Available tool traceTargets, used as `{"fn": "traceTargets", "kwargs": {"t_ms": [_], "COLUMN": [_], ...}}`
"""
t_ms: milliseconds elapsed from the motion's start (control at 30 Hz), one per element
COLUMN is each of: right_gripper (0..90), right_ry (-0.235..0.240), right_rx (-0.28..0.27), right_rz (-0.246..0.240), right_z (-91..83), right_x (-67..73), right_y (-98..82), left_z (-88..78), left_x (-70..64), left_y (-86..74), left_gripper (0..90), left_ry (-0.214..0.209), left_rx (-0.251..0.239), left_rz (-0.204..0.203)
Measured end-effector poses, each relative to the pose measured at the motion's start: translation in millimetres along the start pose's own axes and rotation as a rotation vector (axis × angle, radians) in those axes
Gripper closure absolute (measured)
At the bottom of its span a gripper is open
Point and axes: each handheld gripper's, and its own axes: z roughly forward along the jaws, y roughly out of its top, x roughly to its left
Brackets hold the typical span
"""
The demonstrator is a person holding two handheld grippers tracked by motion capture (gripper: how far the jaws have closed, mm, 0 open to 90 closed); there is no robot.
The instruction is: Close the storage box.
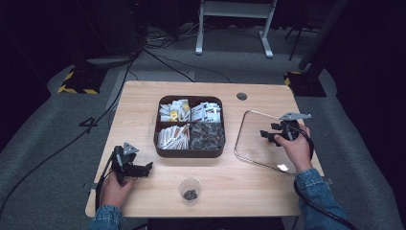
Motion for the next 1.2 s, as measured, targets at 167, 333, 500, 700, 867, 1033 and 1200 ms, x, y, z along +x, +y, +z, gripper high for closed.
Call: {"fn": "traceTargets", "kwargs": {"t_ms": [167, 333, 500, 700, 867, 1033, 1200], "right_gripper": [34.2, 36.7, 42.3, 49.7, 58.4, 58.9, 58.9], "right_ry": [-0.041, -0.061, -0.062, -0.057, -0.045, -0.038, -0.026], "right_rx": [0.049, 0.093, 0.127, 0.150, 0.149, 0.134, 0.127], "right_rz": [0.019, 0.036, 0.029, 0.011, -0.013, -0.005, 0.001], "right_z": [8.3, 13.6, 17.9, 20.1, 19.5, 19.4, 18.6], "right_x": [-10.1, -17.0, -19.9, -19.6, -17.9, -18.7, -18.7], "right_y": [-11.5, -19.1, -24.9, -27.4, -27.0, -27.8, -27.5], "left_z": [0.1, 0.2, 0.2, 0.1, 0.2, 0.2, 0.3], "left_x": [0.2, 0.2, 0.2, 0.2, 0.3, 0.2, 0.4], "left_y": [0.1, 0.1, 0.2, 0.1, 0.2, 0.1, 0.3], "left_gripper": [0.4, 0.4, 0.4, 0.4, 0.4, 0.4, 0.4], "left_ry": [-0.001, -0.001, -0.002, -0.003, -0.001, -0.003, -0.004], "left_rx": [0.000, -0.001, 0.000, 0.001, 0.000, -0.001, -0.001], "left_rz": [0.001, 0.001, 0.001, 0.001, 0.002, 0.000, 0.000]}}
